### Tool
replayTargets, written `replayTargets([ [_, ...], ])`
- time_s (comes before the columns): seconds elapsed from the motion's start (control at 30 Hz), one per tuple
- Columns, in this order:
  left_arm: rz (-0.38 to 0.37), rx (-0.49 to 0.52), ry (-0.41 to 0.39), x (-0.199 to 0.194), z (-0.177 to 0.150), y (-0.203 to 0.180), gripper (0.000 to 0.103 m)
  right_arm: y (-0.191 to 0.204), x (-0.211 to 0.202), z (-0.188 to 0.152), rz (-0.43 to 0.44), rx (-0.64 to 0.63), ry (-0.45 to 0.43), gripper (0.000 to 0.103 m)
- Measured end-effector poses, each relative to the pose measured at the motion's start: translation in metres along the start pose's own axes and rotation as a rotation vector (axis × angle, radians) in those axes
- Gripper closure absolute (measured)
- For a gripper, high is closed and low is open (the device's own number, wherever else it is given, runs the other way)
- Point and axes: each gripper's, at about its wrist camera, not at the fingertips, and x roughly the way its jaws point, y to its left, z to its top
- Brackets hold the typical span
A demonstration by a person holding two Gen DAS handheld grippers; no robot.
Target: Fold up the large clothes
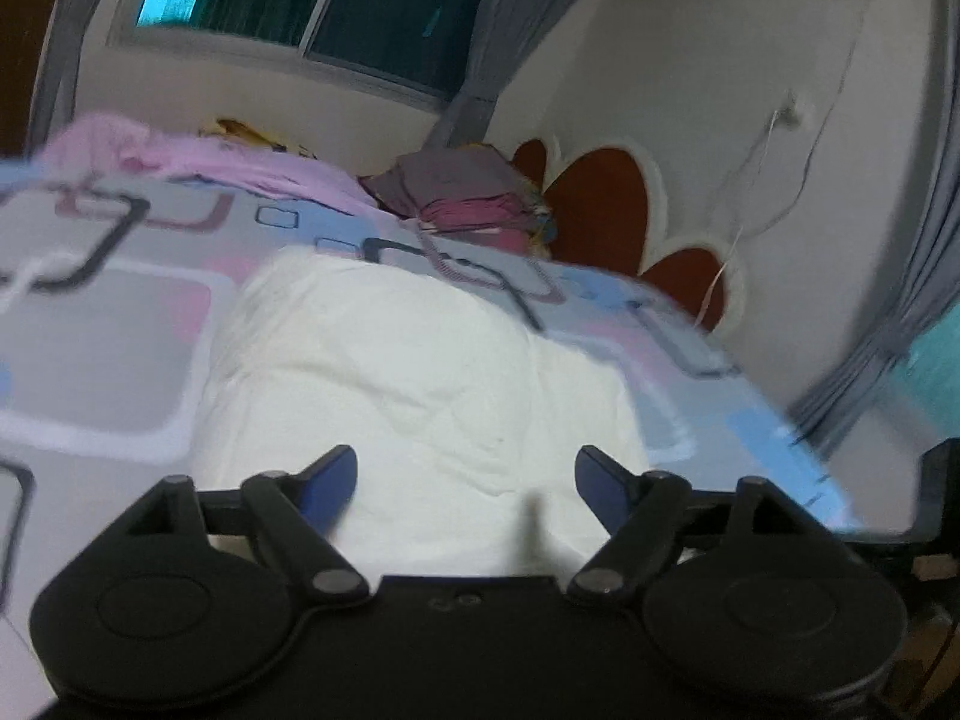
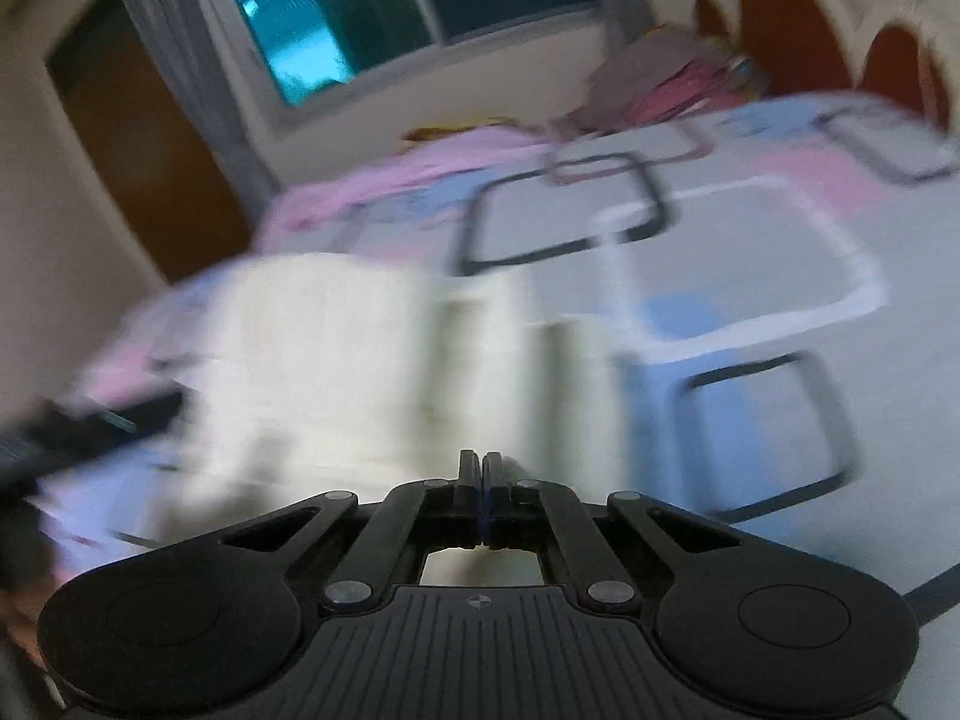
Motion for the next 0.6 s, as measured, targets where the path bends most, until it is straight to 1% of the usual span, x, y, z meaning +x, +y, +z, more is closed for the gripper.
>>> replayTargets([
  [0.03, 0.003, 0.019, 0.017, 0.011, -0.004, 0.000, 0.026, -0.008, 0.004, -0.002, -0.012, 0.039, 0.010, 0.103],
  [0.07, 0.020, 0.036, 0.018, 0.020, -0.011, -0.001, 0.026, -0.011, 0.002, -0.003, -0.006, 0.080, -0.008, 0.103],
  [0.1, 0.035, 0.044, 0.014, 0.028, -0.019, -0.002, 0.026, -0.011, -0.005, -0.001, 0.030, 0.100, -0.038, 0.103],
  [0.17, 0.006, 0.027, -0.007, 0.031, -0.026, -0.004, 0.026, 0.001, -0.022, 0.005, 0.101, 0.098, -0.078, 0.103],
  [0.2, -0.012, 0.017, -0.009, 0.031, -0.025, -0.006, 0.026, 0.007, -0.028, 0.007, 0.163, 0.112, -0.086, 0.099],
  [0.23, -0.025, 0.007, -0.006, 0.030, -0.025, -0.007, 0.026, 0.011, -0.031, 0.009, 0.207, 0.123, -0.085, 0.091],
  [0.27, -0.034, -0.007, -0.005, 0.029, -0.025, -0.008, 0.026, 0.017, -0.031, 0.011, 0.243, 0.136, -0.074, 0.055],
  [0.3, -0.052, -0.032, -0.006, 0.027, -0.025, -0.006, 0.026, 0.023, -0.028, 0.016, 0.260, 0.145, -0.061, 0.025],
  [0.33, -0.070, -0.057, -0.007, 0.025, -0.024, -0.003, 0.026, 0.026, -0.027, 0.015, 0.279, 0.141, -0.053, 0.025],
  [0.37, -0.077, -0.081, -0.009, 0.022, -0.023, 0.002, 0.026, 0.032, -0.021, 0.015, 0.280, 0.129, -0.020, 0.026],
  [0.43, -0.080, -0.135, -0.017, 0.013, -0.022, 0.010, 0.029, 0.036, -0.009, 0.011, 0.292, 0.135, 0.041, 0.044],
  [0.47, -0.072, -0.157, -0.023, 0.008, -0.021, 0.014, 0.029, 0.037, -0.002, 0.009, 0.312, 0.156, 0.080, 0.051],
  [0.5, -0.059, -0.159, -0.030, 0.004, -0.019, 0.018, 0.029, 0.038, 0.005, 0.007, 0.320, 0.174, 0.106, 0.051],
  [0.57, -0.017, -0.116, -0.037, -0.003, -0.017, 0.018, 0.029, 0.044, 0.008, 0.004, 0.326, 0.159, 0.130, 0.051],
  [0.6, -0.002, -0.089, -0.037, -0.005, -0.015, 0.020, 0.029, 0.049, 0.010, 0.000, 0.343, 0.151, 0.146, 0.057],
])
